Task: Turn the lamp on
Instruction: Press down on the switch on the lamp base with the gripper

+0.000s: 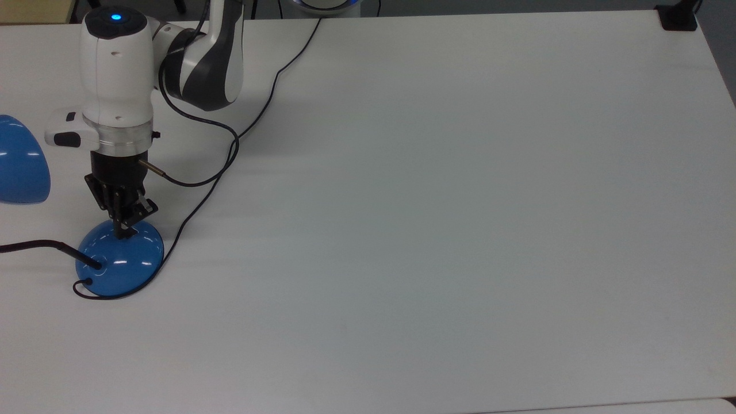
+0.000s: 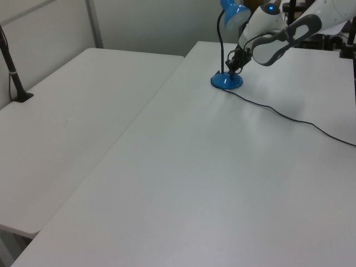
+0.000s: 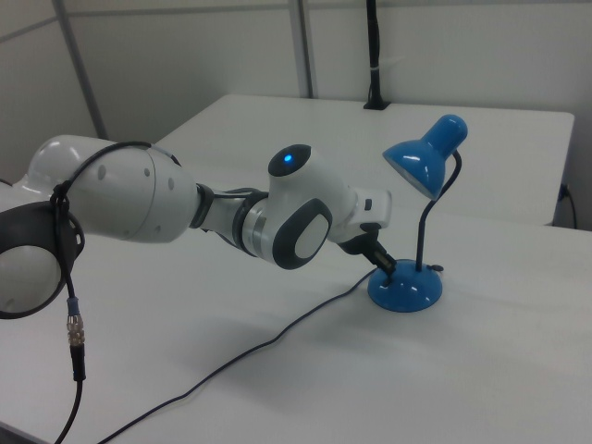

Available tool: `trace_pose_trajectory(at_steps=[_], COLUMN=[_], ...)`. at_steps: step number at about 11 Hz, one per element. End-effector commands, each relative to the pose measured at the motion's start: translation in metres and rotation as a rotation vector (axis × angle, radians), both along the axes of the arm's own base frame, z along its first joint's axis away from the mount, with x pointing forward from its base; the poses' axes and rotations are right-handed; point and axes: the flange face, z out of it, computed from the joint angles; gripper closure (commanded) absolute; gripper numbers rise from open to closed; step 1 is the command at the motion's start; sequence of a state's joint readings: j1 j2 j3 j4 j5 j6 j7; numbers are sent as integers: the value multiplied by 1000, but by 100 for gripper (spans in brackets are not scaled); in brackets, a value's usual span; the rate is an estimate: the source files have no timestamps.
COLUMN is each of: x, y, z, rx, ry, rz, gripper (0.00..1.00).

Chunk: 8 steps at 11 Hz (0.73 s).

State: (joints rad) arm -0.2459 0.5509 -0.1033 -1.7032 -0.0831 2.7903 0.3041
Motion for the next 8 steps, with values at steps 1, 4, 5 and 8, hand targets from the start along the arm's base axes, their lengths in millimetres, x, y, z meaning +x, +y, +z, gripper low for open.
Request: trace_pose_trajectory(at_steps=[1,4,5,8], x=[-7,-6,-6,-4], y=[6,5,5,3], z=[8,2,-1,-8], rx=[4,5,5,5], ry=[39,46,49,43], rz=[14,13,14,13], gripper=[100,100,100,100])
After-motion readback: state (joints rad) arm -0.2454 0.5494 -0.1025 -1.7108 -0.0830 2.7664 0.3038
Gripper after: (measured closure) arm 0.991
